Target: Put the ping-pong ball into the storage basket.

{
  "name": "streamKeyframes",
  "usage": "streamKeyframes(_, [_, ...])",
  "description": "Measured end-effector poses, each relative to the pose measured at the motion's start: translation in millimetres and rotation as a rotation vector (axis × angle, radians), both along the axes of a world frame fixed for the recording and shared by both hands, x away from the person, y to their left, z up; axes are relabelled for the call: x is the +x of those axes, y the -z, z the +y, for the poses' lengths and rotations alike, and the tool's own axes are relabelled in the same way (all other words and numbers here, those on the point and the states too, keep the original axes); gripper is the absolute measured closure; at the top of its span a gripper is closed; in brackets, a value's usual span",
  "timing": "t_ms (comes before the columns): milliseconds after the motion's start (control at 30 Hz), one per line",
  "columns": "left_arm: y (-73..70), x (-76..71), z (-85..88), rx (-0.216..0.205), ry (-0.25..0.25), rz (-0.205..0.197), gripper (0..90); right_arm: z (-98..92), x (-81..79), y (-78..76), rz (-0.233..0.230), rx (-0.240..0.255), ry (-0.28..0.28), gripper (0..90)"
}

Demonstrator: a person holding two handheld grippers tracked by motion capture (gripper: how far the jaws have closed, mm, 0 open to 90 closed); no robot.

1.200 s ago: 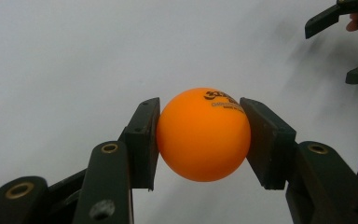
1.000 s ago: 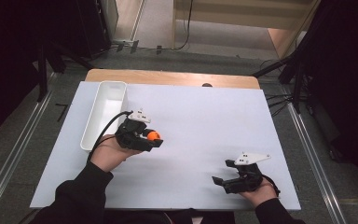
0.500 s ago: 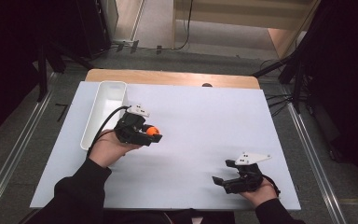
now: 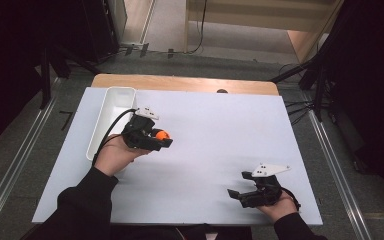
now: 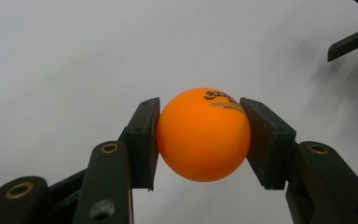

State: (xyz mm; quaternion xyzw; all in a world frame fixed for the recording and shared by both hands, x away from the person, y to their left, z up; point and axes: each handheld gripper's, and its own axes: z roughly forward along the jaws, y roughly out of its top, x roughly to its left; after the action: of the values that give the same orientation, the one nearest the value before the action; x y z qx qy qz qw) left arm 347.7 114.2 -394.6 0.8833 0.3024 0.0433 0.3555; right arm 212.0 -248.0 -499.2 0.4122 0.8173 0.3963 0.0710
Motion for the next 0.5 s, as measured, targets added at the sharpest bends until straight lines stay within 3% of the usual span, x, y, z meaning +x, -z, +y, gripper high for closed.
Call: streamKeyframes(500, [-1.7,9.4,3.7,0.000,-0.028,0.006,50.7,0.3,-0.2,0.2,0.007,-0.002,0.000,12.7])
